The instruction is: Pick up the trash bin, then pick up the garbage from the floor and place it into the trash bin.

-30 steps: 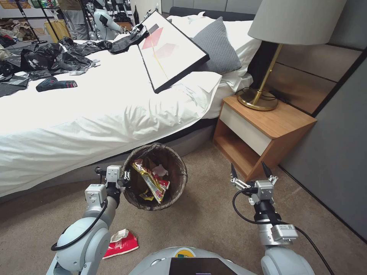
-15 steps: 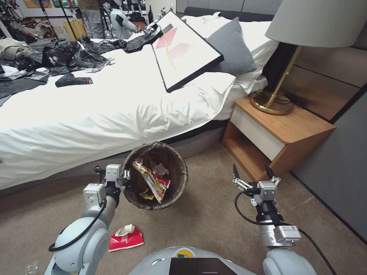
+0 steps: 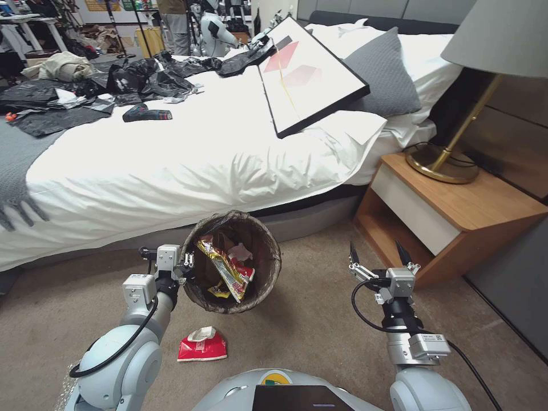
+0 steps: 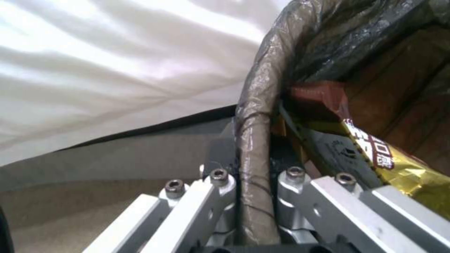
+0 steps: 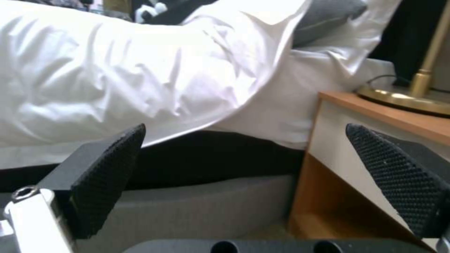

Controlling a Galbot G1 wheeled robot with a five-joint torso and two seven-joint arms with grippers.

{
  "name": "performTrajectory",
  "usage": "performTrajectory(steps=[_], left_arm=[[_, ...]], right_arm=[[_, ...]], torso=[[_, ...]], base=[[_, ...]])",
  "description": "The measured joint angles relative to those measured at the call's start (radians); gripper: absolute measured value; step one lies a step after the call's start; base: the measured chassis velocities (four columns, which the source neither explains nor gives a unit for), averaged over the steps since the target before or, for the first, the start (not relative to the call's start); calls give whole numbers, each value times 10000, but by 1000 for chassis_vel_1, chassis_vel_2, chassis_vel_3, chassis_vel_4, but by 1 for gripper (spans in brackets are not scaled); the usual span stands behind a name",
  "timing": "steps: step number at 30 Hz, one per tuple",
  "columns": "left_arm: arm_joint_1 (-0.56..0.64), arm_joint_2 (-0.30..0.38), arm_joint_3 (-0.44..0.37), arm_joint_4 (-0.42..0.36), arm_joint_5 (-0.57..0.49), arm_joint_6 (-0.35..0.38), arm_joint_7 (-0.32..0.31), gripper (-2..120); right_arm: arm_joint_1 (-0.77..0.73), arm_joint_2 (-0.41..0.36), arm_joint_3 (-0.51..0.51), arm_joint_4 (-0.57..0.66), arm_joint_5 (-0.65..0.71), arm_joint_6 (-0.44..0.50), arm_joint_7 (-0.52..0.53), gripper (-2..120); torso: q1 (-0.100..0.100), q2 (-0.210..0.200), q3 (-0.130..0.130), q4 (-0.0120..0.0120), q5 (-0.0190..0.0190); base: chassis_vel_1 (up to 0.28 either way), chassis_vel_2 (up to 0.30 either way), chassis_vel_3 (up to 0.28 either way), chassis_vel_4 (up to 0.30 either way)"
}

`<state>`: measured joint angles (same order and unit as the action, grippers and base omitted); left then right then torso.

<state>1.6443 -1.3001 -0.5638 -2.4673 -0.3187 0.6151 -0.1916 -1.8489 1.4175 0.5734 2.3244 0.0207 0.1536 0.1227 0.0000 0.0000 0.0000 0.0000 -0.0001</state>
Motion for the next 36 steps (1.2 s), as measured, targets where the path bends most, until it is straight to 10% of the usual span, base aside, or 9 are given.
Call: performTrajectory(steps=[36], left_arm=[[80,-238,-275,-173,-108,-13,-43,5]], right_arm=[[-45,51,21,-103,118,23,-2,100]], torso=[[0,0,0,0,0]], base=[[89,91,92,89]])
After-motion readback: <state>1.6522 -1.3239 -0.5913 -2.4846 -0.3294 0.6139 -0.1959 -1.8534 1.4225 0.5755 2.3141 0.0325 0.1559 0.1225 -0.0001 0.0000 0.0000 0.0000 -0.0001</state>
